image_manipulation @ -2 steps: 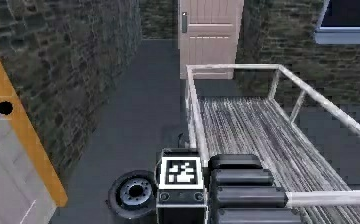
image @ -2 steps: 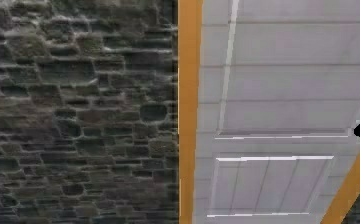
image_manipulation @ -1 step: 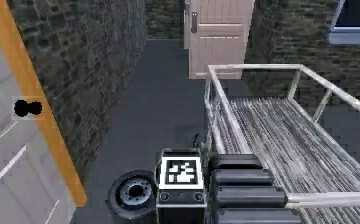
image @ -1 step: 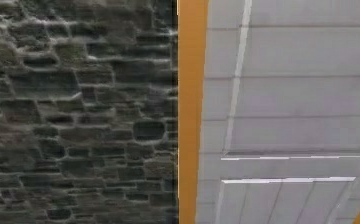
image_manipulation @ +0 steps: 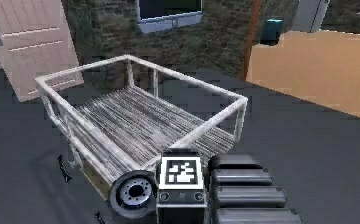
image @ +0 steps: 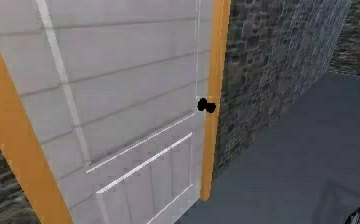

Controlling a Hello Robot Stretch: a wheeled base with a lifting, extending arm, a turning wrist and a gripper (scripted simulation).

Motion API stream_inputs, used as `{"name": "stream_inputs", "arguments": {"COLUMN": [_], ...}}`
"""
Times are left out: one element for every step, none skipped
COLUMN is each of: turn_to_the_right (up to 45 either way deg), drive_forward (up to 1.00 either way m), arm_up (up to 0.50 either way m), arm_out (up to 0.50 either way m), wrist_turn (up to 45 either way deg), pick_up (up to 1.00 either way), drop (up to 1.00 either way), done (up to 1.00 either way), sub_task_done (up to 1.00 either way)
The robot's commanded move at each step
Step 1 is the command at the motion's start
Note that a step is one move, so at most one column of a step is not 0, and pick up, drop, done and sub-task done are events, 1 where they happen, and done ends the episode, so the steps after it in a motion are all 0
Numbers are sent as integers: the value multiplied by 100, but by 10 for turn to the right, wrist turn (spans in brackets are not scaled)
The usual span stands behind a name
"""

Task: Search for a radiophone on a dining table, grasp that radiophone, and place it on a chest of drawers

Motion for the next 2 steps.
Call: {"name": "stream_inputs", "arguments": {"turn_to_the_right": [240,0], "drive_forward": [0,20], "arm_up": [0,0], "arm_out": [0,0], "wrist_turn": [0,0], "pick_up": [0,0], "drop": [0,0], "done": [0,0], "sub_task_done": [0,0]}}
